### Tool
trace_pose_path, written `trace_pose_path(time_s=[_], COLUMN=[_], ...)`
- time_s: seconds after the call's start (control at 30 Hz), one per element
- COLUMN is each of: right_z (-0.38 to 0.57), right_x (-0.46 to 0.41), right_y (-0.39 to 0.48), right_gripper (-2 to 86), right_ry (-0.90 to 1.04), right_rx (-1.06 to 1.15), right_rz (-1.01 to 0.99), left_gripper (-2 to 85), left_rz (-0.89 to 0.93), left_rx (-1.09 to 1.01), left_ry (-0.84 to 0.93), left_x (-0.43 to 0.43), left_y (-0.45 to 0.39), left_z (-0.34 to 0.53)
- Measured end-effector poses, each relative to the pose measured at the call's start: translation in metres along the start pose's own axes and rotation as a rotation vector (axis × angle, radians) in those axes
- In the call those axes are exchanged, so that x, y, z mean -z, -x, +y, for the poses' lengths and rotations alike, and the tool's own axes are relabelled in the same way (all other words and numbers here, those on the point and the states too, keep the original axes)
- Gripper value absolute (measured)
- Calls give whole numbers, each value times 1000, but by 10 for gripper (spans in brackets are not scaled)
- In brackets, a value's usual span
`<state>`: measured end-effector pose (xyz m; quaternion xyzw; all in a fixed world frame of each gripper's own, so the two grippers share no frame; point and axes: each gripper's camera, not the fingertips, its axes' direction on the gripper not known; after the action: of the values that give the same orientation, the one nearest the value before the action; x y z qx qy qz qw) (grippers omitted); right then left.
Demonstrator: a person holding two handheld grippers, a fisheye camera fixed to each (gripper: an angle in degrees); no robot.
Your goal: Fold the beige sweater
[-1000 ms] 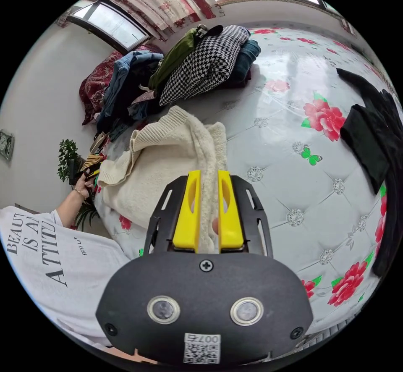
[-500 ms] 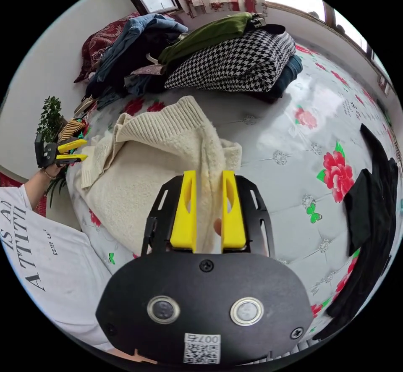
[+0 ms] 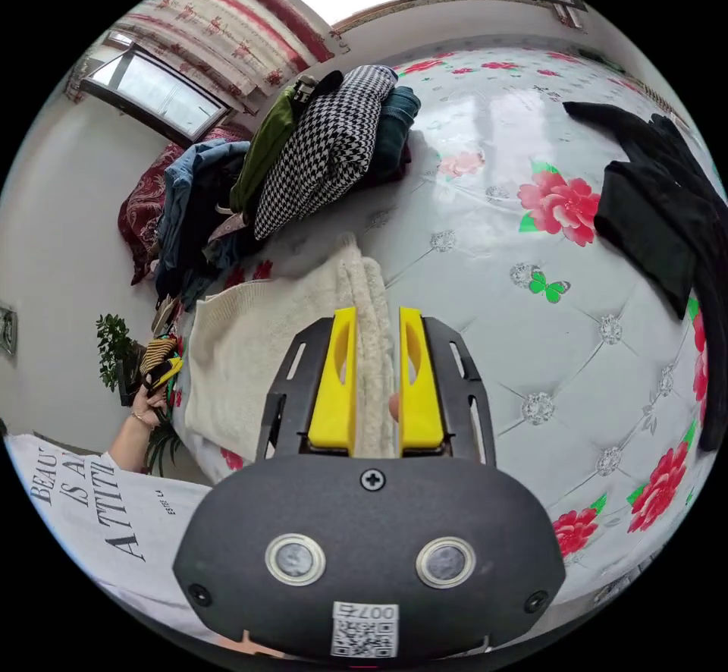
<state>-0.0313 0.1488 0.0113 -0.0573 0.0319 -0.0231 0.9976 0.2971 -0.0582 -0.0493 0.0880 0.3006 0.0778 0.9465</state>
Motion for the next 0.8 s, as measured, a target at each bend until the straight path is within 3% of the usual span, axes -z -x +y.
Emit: trace_pose_path(time_s=[0.23, 0.37, 0.5, 0.67, 0.8], right_z=[33, 20, 33, 66, 66], right_x=[-12, 10, 72, 62, 49], right_y=[-16, -7, 7, -29, -60], right_gripper=[64, 31, 16, 24, 58], right_ry=[214, 170, 114, 226, 228], right_rx=[38, 79, 210, 151, 7], right_rz=[-91, -136, -147, -41, -74], left_gripper=[94, 45, 32, 42, 74], left_rz=[-140, -155, -61, -77, 21], left_rx=[-88, -164, -245, -152, -4], left_ry=[211, 277, 183, 323, 271], left_x=[-42, -43, 20, -14, -23], left_y=[-33, -48, -62, -28, 2], left_z=[44, 21, 41, 96, 103])
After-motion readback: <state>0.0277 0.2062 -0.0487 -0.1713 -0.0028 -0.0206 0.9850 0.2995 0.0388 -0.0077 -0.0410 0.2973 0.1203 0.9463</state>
